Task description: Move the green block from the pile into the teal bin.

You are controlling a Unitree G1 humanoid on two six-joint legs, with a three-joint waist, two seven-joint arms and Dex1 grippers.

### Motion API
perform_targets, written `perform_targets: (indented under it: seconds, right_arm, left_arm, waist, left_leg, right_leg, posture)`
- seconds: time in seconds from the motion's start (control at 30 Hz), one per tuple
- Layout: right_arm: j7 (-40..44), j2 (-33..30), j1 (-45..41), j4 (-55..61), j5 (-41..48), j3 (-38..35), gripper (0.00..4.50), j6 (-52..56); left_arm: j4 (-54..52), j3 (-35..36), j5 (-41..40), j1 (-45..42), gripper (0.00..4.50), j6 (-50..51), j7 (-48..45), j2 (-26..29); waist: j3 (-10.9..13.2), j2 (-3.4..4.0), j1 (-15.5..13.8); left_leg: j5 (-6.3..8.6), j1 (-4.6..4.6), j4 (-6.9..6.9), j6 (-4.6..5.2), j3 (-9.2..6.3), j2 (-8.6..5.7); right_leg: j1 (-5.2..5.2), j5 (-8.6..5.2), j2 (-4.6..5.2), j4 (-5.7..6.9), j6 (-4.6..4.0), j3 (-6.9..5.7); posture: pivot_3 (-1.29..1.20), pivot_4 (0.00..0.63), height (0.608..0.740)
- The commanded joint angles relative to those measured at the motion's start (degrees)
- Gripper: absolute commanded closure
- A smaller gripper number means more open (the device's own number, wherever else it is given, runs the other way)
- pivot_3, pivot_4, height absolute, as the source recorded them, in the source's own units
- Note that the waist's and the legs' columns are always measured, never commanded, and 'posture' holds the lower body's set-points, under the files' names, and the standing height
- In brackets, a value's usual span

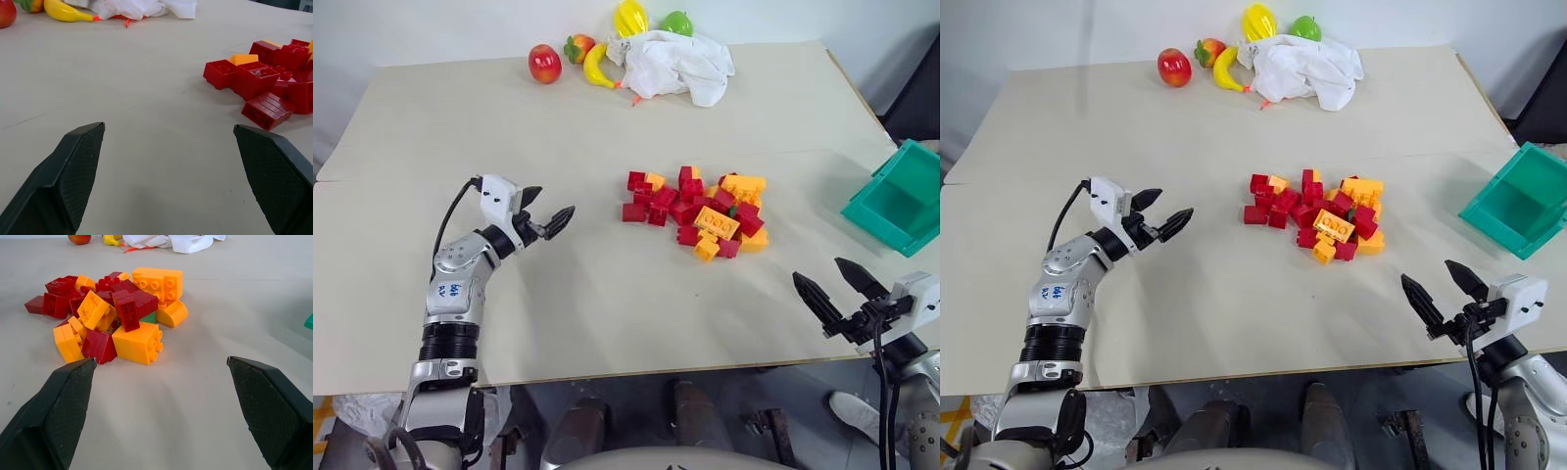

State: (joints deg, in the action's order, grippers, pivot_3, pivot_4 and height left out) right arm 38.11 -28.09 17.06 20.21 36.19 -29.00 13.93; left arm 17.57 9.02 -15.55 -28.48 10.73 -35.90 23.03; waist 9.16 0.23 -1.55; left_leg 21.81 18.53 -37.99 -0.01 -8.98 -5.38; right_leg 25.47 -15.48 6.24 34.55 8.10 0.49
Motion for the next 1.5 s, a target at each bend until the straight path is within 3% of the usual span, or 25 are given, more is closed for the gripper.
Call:
perform_targets:
  seconds: [0.03, 0.37, 0.5, 0.67, 0.77, 0.87, 1.13, 1.37, 1.5]
  right_arm:
    - [0.36, -0.98, -0.04, 1.7, 0.21, -0.39, 0.02, -0.16]
    - [-2.81, -3.29, -1.42, 6.91, -1.09, 1.55, 0.02, 4.17]
    - [-9.74, -4.92, -3.27, 13.67, -2.63, 4.3, 0.02, 11.35]
    - [-18.05, -5.07, -11.65, 22.19, 1.58, 11.67, 0.02, 23.88]
    - [-24.33, -3.48, -19.88, 23.89, -0.56, 19.22, 0.61, 30.49]
    - [-27.32, -1.64, -27.14, 21.49, -4.34, 26.57, 1.62, 33.44]
    - [-33.0, 8.9, -46.36, 4.28, -13.35, 36.31, 4.43, 36.52]
    - [-34.25, 14.28, -54.48, -11.46, -20.99, 38.92, 4.48, 34.1]
    - [-38.8, 16.4, -56.65, -15.6, -24.88, 36.91, 4.48, 39.26]
  left_arm:
    - [-1.85, 1.01, -1.41, -0.11, 0.0, -0.25, -0.43, 0.48]
    - [-3.15, -1.85, 1.83, -1.0, 0.0, 0.8, 0.09, 1.71]
    - [-2.44, -3.13, 2.52, -0.86, 0.0, -7.44, -4.44, 2.6]
    - [0.71, -4.04, 0.62, -1.92, 0.0, -10.43, -11.92, 3.6]
    - [3.0, -4.32, -3.62, -2.67, 0.0, -11.76, -21.98, 3.21]
    - [5.92, -4.66, -6.56, -3.72, 0.0, -14.17, -31.33, 2.88]
    - [13.23, -4.12, -6.71, -6.82, 0.0, -25.28, -40.01, 1.88]
    - [16.64, -4.44, -4.77, -7.48, 0.0, -34.55, -39.64, 1.47]
    - [16.17, -4.62, -4.98, -6.59, 0.0, -35.27, -39.19, 1.14]
  waist:
    - [0.0, 0.0, 0.0]
    - [0.0, 0.0, 0.0]
    - [0.0, 0.0, 0.03]
    - [0.0, 0.0, 0.14]
    - [0.0, -0.01, 0.15]
    - [0.0, 0.0, 0.15]
    - [-0.01, -0.02, 0.93]
    - [-0.01, -0.01, 1.98]
    - [-0.01, -0.01, 2.96]
  left_leg:
    - [0.0, 0.0, 0.0, 0.0, 0.0, 0.0]
    - [0.0, -0.01, -0.1, 0.0, 0.03, -0.01]
    - [0.0, -0.01, -0.13, -0.01, 0.03, -0.02]
    - [0.0, -0.01, -0.16, -0.02, 0.05, 0.02]
    - [0.0, 0.01, -0.21, -0.02, 0.06, 0.02]
    - [0.0, 0.05, -0.22, -0.02, 0.03, 0.02]
    - [0.0, 0.63, -0.56, -0.01, 0.0, -0.02]
    - [0.04, 0.77, -0.78, 0.05, -0.02, -0.11]
    - [0.04, 0.98, -0.95, 0.05, 0.07, -0.17]
  right_leg:
    - [0.0, 0.0, 0.0, 0.0, 0.0, 0.0]
    - [0.0, 0.0, 0.0, 0.13, 0.0, 0.02]
    - [0.01, 0.0, 0.02, 0.15, -0.01, 0.03]
    - [0.02, 0.02, 0.02, 0.17, -0.04, 0.03]
    - [0.02, 0.04, 0.03, 0.18, -0.06, 0.02]
    - [0.04, 0.05, 0.03, 0.17, -0.08, -0.02]
    - [0.54, 0.08, 0.03, 0.39, -0.08, -0.1]
    - [0.6, 0.11, 0.07, 0.61, -0.04, -0.12]
    - [0.96, 0.11, 0.14, 1.0, -0.05, -0.06]
  posture:
    - [0.0, 0.15, 0.74]
    - [0.0, 0.15, 0.74]
    - [0.0, 0.15, 0.74]
    - [0.0, 0.15, 0.74]
    - [0.0, 0.15, 0.74]
    - [0.0, 0.15, 0.74]
    - [0.0, 0.15, 0.74]
    - [0.0, 0.15, 0.74]
    - [0.0, 0.15, 0.74]
